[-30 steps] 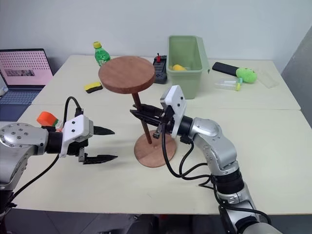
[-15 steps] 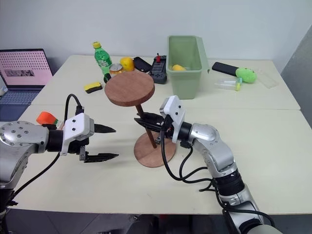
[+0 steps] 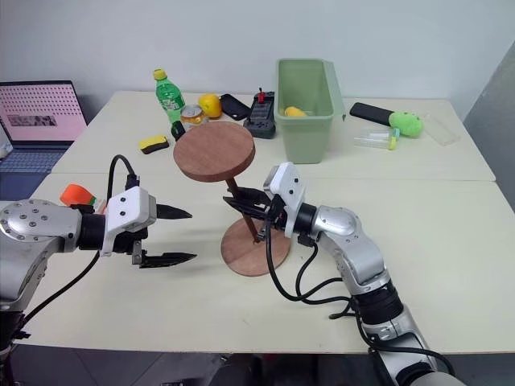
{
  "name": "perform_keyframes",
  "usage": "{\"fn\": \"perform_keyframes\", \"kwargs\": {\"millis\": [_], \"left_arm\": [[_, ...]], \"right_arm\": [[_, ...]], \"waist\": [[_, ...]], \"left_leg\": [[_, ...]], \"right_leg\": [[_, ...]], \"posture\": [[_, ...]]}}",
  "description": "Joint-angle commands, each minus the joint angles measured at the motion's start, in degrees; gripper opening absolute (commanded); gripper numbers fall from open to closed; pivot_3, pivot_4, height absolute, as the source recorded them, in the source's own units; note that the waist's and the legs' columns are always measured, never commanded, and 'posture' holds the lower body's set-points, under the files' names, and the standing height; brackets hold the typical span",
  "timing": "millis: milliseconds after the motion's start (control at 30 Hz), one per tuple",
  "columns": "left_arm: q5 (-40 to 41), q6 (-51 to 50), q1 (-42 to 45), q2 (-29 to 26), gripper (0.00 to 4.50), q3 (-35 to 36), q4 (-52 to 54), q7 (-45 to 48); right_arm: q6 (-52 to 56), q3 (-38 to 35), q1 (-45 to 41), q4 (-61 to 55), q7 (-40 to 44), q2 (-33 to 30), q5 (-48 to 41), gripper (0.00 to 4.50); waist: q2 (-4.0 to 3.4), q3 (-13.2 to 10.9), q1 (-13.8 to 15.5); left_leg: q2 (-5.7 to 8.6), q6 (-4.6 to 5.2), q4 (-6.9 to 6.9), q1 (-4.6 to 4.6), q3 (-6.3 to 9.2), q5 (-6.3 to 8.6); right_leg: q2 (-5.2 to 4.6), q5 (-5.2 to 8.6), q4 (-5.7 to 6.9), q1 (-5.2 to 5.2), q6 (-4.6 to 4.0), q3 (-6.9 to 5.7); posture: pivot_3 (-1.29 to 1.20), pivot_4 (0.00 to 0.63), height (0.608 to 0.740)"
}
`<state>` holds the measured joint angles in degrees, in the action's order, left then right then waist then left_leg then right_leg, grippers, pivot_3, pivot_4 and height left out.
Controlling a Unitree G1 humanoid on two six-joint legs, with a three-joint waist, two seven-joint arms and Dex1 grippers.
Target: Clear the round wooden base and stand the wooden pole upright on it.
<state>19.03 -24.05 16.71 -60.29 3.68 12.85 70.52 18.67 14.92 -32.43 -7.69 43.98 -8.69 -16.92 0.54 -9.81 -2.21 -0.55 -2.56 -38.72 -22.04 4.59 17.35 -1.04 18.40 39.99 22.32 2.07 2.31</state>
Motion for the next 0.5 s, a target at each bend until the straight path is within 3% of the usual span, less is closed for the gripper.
{"fn": "perform_keyframes", "kwargs": {"millis": [33, 500], "left_arm": [[-0.1, 1.1, 0.3, -0.1, 4.50, 0.6, 0.4, -0.3], [-0.4, 1.7, 0.4, 0.4, 4.50, 0.2, -0.2, -0.5]], "right_arm": [[-0.1, 1.3, 0.8, -0.7, 0.9, -0.2, -0.1, 0.23], [1.6, 2.7, 2.4, -0.7, 0.0, -0.5, 0.9, 0.23]], "waist": [[0.00, 0.0, 0.0], [0.01, 0.0, -0.1]], "left_leg": [[0.00, 0.00, 0.00, 0.00, 0.00, 0.00], [-0.01, 0.00, 0.00, 0.03, -0.01, 0.00]], "right_leg": [[0.00, 0.00, 0.00, 0.00, 0.00, 0.00], [0.00, 0.00, 0.00, -0.01, 0.00, 0.01]], "posture": [[0.00, 0.150, 0.740], [0.00, 0.150, 0.740]]}}
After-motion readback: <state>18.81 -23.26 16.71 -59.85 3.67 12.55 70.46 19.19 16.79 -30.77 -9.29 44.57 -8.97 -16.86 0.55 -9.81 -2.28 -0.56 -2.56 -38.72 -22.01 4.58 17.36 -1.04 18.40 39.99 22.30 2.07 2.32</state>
